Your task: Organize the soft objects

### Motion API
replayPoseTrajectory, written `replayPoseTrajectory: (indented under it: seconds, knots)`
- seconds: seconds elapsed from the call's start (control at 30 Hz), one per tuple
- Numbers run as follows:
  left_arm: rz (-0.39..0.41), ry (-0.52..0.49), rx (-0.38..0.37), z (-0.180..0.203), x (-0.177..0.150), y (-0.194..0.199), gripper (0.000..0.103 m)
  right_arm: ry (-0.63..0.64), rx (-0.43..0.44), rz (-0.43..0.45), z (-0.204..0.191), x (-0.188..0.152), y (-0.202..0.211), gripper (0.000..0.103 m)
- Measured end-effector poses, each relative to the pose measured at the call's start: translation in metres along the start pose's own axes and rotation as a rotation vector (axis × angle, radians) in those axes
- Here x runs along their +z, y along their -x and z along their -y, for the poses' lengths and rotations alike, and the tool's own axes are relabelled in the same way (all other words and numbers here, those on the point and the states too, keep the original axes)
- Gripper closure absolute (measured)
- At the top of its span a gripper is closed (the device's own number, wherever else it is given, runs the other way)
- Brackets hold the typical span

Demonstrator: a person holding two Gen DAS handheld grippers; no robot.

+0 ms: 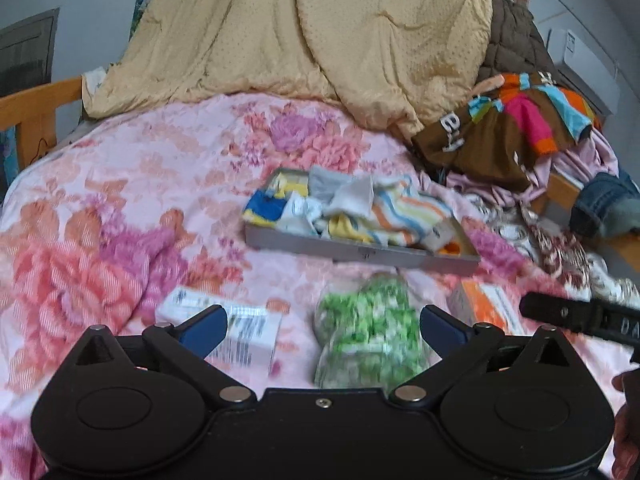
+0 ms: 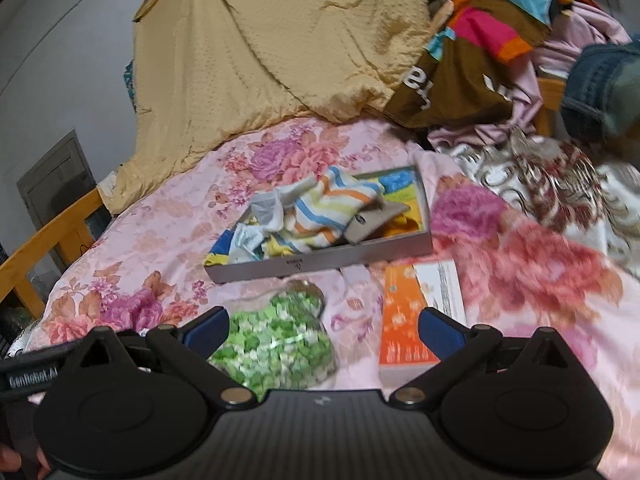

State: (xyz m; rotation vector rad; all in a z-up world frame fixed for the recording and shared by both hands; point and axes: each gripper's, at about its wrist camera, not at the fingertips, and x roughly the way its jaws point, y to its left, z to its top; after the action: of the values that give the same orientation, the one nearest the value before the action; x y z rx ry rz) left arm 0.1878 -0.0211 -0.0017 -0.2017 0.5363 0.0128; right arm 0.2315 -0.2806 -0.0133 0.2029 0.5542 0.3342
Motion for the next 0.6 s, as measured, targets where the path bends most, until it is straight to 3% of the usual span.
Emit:
replayPoseTrajectory:
  seconds: [0.3, 0.6]
  knots:
    - [-0.003, 0.009, -0.031, -0.011, -0.033, 0.018, 0.001, -0.017, -0.042, 0.003, -0.005, -0.017, 0.023, 0.0]
    - [0.019, 0.022, -0.019, -0.024, -0.038, 0.038, 0.001, 0.0, -0.078, -0.031, -0.019, -0.043, 0.039, 0.0]
